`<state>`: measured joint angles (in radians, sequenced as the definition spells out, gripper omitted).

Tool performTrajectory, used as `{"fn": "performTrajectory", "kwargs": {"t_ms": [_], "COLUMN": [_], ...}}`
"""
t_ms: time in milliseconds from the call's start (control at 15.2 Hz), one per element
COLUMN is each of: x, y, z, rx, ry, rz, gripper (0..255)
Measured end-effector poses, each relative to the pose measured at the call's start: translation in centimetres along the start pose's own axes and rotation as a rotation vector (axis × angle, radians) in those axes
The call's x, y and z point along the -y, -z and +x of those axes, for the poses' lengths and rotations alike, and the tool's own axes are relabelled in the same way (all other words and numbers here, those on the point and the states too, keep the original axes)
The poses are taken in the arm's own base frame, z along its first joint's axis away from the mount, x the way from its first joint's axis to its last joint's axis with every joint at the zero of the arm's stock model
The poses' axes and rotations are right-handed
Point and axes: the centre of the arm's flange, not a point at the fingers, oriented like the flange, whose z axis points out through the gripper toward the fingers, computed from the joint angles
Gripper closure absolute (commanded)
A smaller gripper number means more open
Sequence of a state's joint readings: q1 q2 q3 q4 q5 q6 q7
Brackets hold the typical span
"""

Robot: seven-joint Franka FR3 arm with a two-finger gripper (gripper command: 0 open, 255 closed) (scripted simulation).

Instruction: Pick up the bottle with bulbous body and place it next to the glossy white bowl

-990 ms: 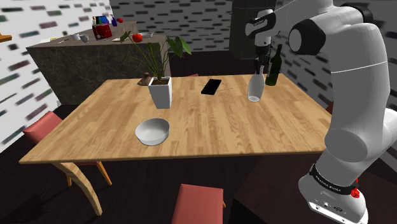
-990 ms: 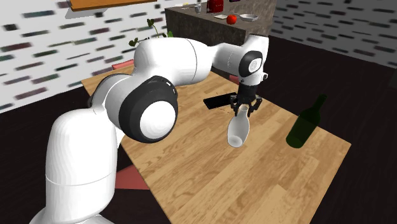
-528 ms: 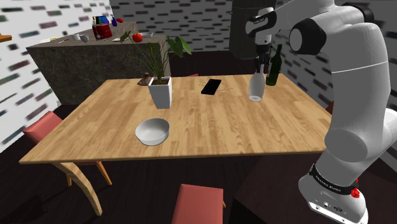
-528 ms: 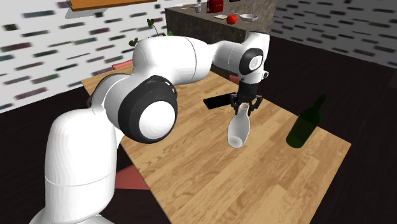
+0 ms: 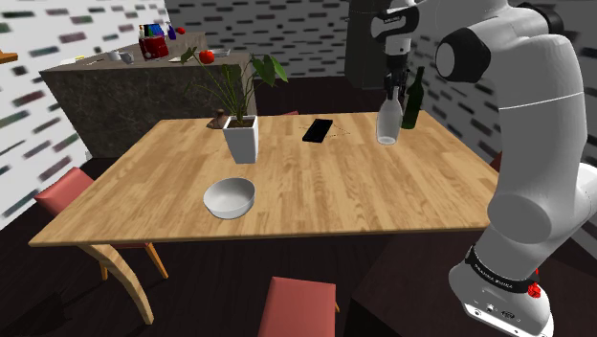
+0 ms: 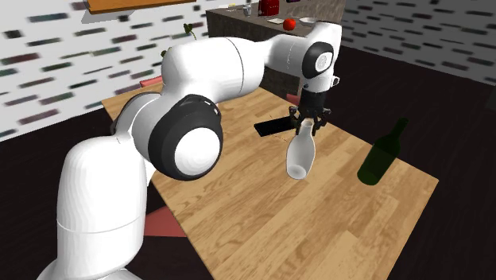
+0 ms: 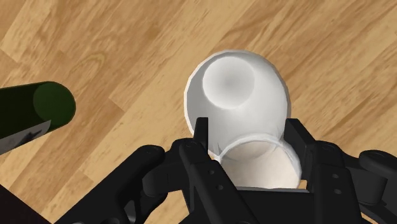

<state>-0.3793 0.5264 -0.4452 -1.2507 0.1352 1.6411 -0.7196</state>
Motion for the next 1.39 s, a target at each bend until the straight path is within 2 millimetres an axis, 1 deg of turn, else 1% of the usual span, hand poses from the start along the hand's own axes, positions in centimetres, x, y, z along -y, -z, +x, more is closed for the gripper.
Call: {"fn": "performTrajectory", "kwargs": {"t_ms": [1056, 1188, 1386], "x": [0.1, 1.6, 5.1], "y": [8.5, 9.1, 9.3], "z": [-1.1, -0.9, -0.8], "rx": [0.000, 0.000, 0.000], "ry": [0.000, -0.001, 0.000], "rz": [0.000, 0.000, 0.000], "gripper": [255, 255, 255]}}
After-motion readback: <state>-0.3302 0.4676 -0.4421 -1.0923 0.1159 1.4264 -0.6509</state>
